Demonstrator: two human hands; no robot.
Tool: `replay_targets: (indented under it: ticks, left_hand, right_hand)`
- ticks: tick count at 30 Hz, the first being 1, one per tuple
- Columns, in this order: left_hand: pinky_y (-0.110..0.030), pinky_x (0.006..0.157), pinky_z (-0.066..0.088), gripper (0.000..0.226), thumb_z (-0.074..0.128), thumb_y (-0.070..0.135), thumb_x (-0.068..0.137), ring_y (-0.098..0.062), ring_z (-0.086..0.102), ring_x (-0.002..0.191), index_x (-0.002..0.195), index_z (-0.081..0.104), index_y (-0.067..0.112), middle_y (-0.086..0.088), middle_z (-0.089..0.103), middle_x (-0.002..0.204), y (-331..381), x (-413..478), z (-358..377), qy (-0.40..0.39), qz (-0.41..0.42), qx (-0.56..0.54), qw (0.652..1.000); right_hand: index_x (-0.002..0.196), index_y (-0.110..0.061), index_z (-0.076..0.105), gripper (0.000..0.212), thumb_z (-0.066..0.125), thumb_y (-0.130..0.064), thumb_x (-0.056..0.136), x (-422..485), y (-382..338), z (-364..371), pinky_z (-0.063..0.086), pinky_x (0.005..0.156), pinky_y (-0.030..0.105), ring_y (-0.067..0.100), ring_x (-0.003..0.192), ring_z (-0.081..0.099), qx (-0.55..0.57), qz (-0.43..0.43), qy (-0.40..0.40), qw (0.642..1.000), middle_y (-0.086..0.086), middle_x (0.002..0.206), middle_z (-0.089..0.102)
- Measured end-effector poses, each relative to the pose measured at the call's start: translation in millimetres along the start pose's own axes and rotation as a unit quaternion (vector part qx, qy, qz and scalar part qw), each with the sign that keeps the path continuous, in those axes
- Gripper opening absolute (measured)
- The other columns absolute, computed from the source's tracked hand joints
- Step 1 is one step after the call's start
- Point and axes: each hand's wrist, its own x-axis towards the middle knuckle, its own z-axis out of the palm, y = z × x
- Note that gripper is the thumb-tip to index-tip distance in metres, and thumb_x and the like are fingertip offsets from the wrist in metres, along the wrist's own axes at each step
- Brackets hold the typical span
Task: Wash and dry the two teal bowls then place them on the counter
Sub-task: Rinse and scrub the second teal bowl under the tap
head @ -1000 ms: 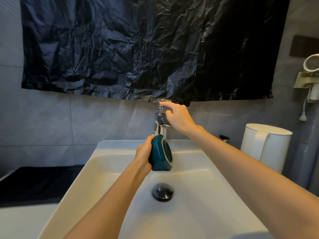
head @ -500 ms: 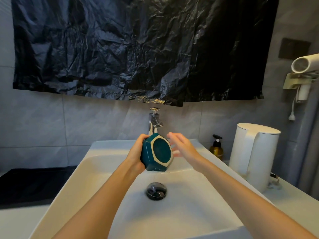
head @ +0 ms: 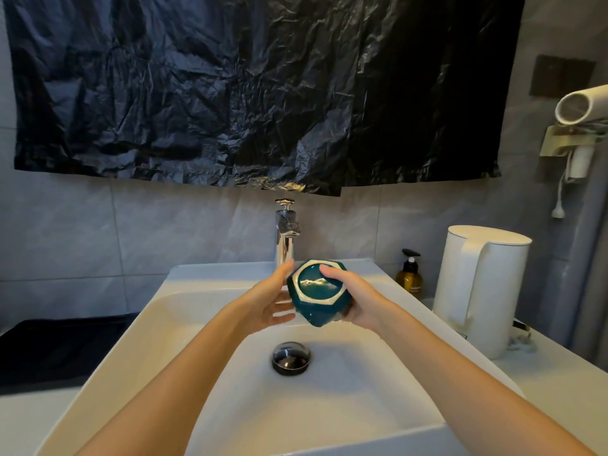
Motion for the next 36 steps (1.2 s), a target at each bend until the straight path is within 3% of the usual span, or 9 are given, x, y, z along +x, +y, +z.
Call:
replay_targets:
  ticks: [3, 11, 14, 16, 18, 23, 25, 30, 36]
  left_hand:
    - [-0.04, 0.101, 0.045, 0.037, 0.044, 0.044, 0.096, -0.021, 0.057, 0.111, 0.117, 0.056, 0.017, -0.005, 0.061, 0.122, -5, -3, 3, -0.038, 0.004, 0.101, 0.994]
    - [-0.047, 0.105, 0.038, 0.044, 0.05, 0.041, 0.094, -0.025, 0.047, 0.125, 0.131, 0.051, 0.017, -0.005, 0.051, 0.138, -4, -7, 1, -0.003, 0.006, 0.162, 0.987]
    - [-0.045, 0.104, 0.038, 0.049, 0.051, 0.041, 0.094, -0.026, 0.043, 0.129, 0.136, 0.047, 0.016, -0.007, 0.045, 0.143, -3, -13, 7, 0.051, 0.003, 0.258, 0.965]
    - [-0.044, 0.106, 0.036, 0.047, 0.05, 0.034, 0.097, -0.027, 0.042, 0.129, 0.139, 0.045, 0.015, -0.008, 0.043, 0.144, 1, -18, 12, 0.056, -0.007, 0.353, 0.934]
    - [-0.042, 0.107, 0.033, 0.044, 0.047, 0.028, 0.099, -0.027, 0.042, 0.13, 0.14, 0.044, 0.014, -0.008, 0.044, 0.143, 8, -27, 12, 0.064, -0.016, 0.401, 0.914]
    - [-0.055, 0.113, 0.024, 0.051, 0.031, 0.043, 0.101, -0.03, 0.048, 0.127, 0.14, 0.039, 0.011, -0.006, 0.054, 0.137, 13, -55, -18, 0.036, -0.04, 0.244, 0.968]
    - [-0.053, 0.11, 0.033, 0.057, 0.031, 0.05, 0.099, -0.031, 0.052, 0.123, 0.143, 0.036, 0.013, -0.008, 0.054, 0.137, 10, -69, -35, 0.028, -0.05, 0.185, 0.981]
    - [-0.043, 0.089, 0.054, 0.071, 0.041, 0.07, 0.085, -0.028, 0.066, 0.106, 0.135, 0.045, 0.02, -0.008, 0.066, 0.121, 12, -115, -70, -0.007, -0.075, 0.048, 0.996]
    - [-0.038, 0.096, 0.051, 0.066, 0.053, 0.06, 0.084, -0.026, 0.064, 0.108, 0.135, 0.045, 0.019, -0.015, 0.06, 0.128, 14, -184, -103, 0.017, -0.051, 0.026, 0.998]
  right_hand:
    - [0.105, -0.016, 0.051, 0.031, 0.07, -0.03, 0.084, 4, 3, -2, 0.054, 0.067, 0.028, 0.02, 0.086, 0.062, -0.042, 0.002, 0.042, 0.998, 0.005, 0.096, 0.065]
    - [0.113, -0.015, 0.048, 0.042, 0.072, -0.03, 0.083, 9, 4, -4, 0.054, 0.078, 0.031, 0.024, 0.095, 0.062, -0.059, -0.007, 0.05, 0.997, 0.007, 0.104, 0.064]
    - [0.116, -0.012, 0.051, 0.052, 0.075, -0.039, 0.078, 14, 9, -5, 0.054, 0.081, 0.031, 0.022, 0.097, 0.061, -0.152, -0.044, 0.103, 0.982, 0.006, 0.107, 0.065]
    - [0.114, -0.014, 0.053, 0.055, 0.076, -0.045, 0.075, 16, 14, -4, 0.054, 0.071, 0.026, 0.019, 0.095, 0.061, -0.295, -0.129, 0.141, 0.936, 0.003, 0.107, 0.065]
    - [0.114, -0.018, 0.049, 0.057, 0.079, -0.044, 0.073, 11, 17, -2, 0.051, 0.067, 0.022, 0.016, 0.097, 0.059, -0.424, -0.237, 0.162, 0.859, -0.002, 0.108, 0.061]
    - [0.11, -0.021, 0.046, 0.054, 0.081, -0.037, 0.072, -10, 16, 6, 0.055, 0.072, 0.026, 0.017, 0.095, 0.06, -0.547, -0.386, 0.077, 0.739, 0.0, 0.109, 0.062]
    - [0.111, -0.017, 0.048, 0.053, 0.081, -0.035, 0.073, -19, 15, 15, 0.055, 0.071, 0.031, 0.021, 0.095, 0.06, -0.594, -0.446, 0.05, 0.668, 0.004, 0.11, 0.063]
    - [0.1, -0.006, 0.057, 0.055, 0.09, -0.023, 0.06, -51, 8, 51, 0.051, 0.063, 0.029, 0.029, 0.083, 0.065, -0.607, -0.592, 0.01, 0.53, 0.015, 0.097, 0.067]
    - [0.099, -0.01, 0.044, 0.06, 0.088, -0.026, 0.061, -86, 10, 115, 0.047, 0.057, 0.027, 0.025, 0.068, 0.059, -0.554, -0.695, -0.051, 0.455, 0.014, 0.086, 0.065]
